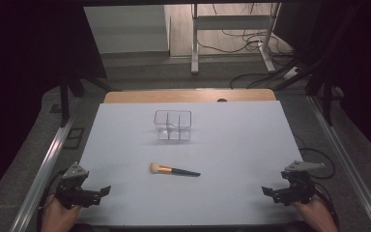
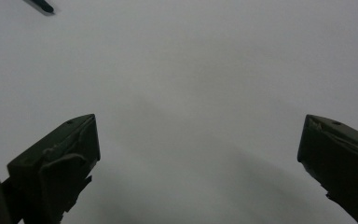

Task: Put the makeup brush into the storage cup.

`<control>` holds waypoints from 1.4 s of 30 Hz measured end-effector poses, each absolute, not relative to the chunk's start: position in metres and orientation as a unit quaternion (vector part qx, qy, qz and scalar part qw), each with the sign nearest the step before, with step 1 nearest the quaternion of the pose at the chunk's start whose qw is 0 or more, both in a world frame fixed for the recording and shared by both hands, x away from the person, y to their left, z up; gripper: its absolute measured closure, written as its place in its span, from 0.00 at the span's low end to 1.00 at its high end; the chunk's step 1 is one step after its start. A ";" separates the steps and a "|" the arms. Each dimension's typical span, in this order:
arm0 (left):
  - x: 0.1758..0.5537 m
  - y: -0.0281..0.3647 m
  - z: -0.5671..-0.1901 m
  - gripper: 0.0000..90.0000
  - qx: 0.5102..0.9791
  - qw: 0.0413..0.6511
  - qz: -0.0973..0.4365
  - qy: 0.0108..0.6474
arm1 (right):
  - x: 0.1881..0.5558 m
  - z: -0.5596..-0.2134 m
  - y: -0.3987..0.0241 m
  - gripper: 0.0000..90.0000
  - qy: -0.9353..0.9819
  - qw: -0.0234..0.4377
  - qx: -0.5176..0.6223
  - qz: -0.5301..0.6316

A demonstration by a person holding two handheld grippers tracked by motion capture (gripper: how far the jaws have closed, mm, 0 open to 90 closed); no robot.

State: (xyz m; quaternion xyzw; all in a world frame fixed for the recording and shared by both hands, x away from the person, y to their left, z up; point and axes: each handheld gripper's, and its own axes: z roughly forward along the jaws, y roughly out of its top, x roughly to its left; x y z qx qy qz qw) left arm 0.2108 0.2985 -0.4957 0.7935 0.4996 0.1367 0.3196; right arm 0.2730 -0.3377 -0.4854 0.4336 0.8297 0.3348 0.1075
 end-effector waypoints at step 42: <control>0.217 0.291 -0.494 0.00 0.799 0.334 0.144 0.478 | 0.274 -0.485 -0.337 0.00 0.833 0.113 0.430 0.329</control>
